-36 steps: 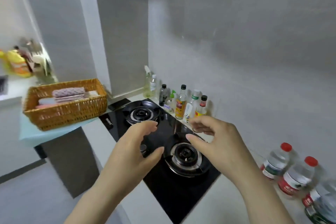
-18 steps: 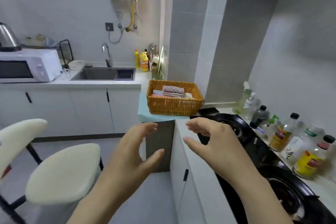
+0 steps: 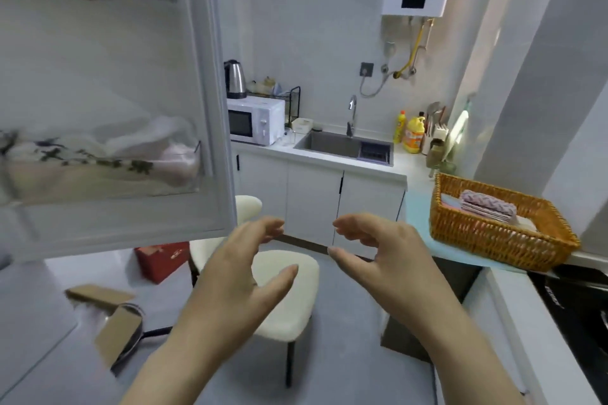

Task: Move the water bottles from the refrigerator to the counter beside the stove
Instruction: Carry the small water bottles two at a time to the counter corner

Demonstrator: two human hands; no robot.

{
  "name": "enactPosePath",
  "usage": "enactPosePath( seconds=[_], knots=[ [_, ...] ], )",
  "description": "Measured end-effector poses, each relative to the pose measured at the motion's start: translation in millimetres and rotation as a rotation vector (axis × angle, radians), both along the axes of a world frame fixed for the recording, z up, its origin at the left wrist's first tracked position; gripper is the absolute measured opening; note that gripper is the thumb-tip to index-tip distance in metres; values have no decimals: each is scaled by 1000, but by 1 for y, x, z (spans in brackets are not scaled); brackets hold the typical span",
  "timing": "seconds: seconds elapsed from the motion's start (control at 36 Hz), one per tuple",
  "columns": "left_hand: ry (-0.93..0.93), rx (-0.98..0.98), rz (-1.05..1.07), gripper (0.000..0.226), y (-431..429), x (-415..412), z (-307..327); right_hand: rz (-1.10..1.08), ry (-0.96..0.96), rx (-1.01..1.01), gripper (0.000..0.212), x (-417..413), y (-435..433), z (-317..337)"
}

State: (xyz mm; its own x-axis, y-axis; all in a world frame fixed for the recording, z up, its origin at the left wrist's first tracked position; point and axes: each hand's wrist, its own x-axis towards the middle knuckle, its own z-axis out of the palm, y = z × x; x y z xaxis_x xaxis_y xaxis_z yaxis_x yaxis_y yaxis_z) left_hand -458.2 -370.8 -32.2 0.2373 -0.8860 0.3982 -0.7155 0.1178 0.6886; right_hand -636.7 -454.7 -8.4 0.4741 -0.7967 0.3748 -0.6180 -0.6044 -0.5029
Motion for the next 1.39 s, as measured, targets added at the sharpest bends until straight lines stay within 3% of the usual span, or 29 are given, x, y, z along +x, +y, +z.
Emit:
enactPosePath(
  seconds=[0.42,0.86,1.19,1.39],
  knots=[
    [48,-14,402,44,49,127,4,397,-64,12,31,174,-7,9],
    [-32,3,895,45,68,196,16,804,-6,-126,32,316,-39,17],
    [-54,54,1159,48,119,253,8,992,-34,-116,34,421,2,13],
    [-96,69,1207,49,161,308,8,1074,12,-142,37,486,45,11]
  ],
)
